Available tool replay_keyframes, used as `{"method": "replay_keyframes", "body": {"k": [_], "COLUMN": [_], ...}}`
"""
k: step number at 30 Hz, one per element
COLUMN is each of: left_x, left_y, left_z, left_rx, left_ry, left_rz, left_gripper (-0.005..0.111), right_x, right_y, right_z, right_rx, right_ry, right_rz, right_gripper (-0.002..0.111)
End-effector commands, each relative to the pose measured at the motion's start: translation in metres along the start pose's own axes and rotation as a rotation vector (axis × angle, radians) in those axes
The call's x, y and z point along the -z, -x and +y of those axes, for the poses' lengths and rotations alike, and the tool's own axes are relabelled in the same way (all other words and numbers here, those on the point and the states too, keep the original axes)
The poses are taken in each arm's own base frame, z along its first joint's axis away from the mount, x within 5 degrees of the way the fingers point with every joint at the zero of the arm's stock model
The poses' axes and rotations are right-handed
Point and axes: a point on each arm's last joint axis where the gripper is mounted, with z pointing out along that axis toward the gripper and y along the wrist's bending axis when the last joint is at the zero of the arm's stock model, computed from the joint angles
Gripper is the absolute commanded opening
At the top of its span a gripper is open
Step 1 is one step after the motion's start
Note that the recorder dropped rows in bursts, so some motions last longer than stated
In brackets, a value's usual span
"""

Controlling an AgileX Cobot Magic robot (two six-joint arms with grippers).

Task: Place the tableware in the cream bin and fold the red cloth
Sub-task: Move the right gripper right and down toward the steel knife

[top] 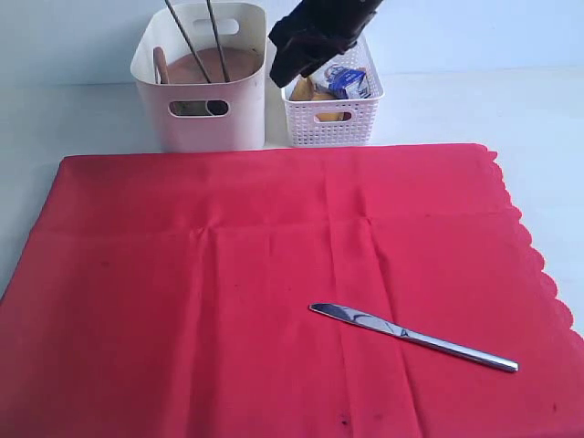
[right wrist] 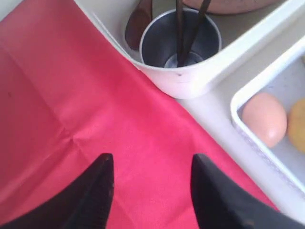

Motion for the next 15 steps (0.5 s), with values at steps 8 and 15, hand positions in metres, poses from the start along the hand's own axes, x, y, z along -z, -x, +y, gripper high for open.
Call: {"method": "replay_keyframes", "body": {"k": [8, 15], "left_x": [0.001, 0.001], "left_y": [0.001, 0.001], "left_z": [0.000, 0.000], "left_rx": [0.001, 0.001], "left_ry": [-0.004, -0.004], "left_rz": [-0.012, -0.012], "left_gripper": [0.001, 0.001], "right_x": [0.034, 0.028], "right_y": [-0.017, -0.068], "right_z": [0.022, 0.040], "right_rx": [-0.073, -0.121], "right_ry": [-0.002, 0.051], "right_rz": [0.030, 0.144], "right_gripper": [0.048, 0.048]}}
